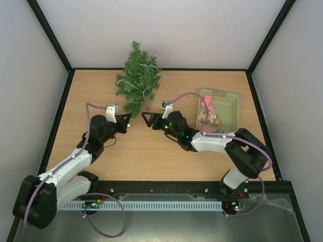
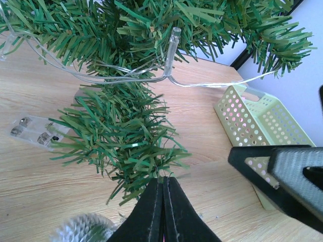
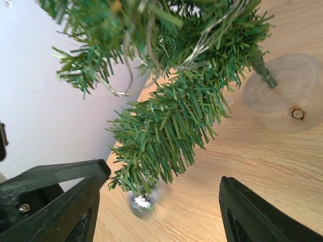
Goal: Decorate the small christmas tree
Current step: Hang the decoration item on the Christmas tree.
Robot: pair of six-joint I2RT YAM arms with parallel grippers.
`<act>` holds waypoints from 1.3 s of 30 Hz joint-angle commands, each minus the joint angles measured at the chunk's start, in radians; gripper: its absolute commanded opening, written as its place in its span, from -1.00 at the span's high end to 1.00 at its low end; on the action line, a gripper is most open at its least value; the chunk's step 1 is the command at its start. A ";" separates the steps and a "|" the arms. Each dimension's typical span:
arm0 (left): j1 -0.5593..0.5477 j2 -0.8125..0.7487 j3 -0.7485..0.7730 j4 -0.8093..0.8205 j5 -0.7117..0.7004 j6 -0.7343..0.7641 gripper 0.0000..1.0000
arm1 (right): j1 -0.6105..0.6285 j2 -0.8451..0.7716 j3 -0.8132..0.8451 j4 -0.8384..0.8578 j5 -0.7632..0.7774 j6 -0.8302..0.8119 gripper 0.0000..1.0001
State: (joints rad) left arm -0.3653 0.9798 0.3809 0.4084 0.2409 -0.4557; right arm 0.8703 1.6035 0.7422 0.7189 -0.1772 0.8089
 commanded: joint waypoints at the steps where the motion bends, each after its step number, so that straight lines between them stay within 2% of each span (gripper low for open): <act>1: 0.005 0.003 0.033 0.007 0.012 0.015 0.95 | 0.005 -0.077 -0.014 -0.051 0.055 -0.033 -0.28; 11: 0.005 -0.012 0.043 -0.030 0.008 0.023 0.94 | 0.005 -0.138 -0.026 -0.082 0.064 -0.054 -0.25; 15: 0.005 -0.036 0.046 -0.058 -0.009 0.021 0.83 | 0.005 -0.172 -0.026 -0.125 0.067 -0.079 -0.25; 20: 0.005 -0.102 0.058 -0.124 -0.020 0.005 0.50 | 0.004 -0.249 -0.019 -0.271 0.117 -0.149 -0.26; 23: 0.006 -0.150 0.068 -0.171 -0.032 -0.008 0.13 | 0.003 -0.311 -0.014 -0.372 0.149 -0.200 -0.26; 28: 0.008 -0.215 0.112 -0.272 -0.062 -0.021 -0.38 | 0.002 -0.439 0.008 -0.559 0.225 -0.261 -0.28; 30: 0.008 -0.229 0.151 -0.348 -0.071 -0.010 -0.59 | 0.002 -0.483 0.028 -0.647 0.281 -0.294 -0.30; 32: 0.008 -0.236 0.197 -0.433 -0.067 0.035 -0.67 | -0.007 -0.516 0.040 -0.696 0.341 -0.358 -0.30; 33: 0.008 -0.241 0.219 -0.476 -0.059 0.067 -0.88 | -0.015 -0.527 0.044 -0.710 0.400 -0.376 -0.30; 34: 0.007 -0.248 0.233 -0.510 -0.052 0.089 -0.98 | -0.035 -0.531 0.048 -0.720 0.460 -0.387 -0.29; 39: 0.008 -0.303 0.295 -0.627 -0.022 0.168 -0.99 | -0.254 -0.497 0.127 -0.811 0.496 -0.459 -0.23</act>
State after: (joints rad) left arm -0.3634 0.7174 0.6239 -0.0765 0.1913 -0.3805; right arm 0.7517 1.0874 0.7937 0.0387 0.2050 0.4427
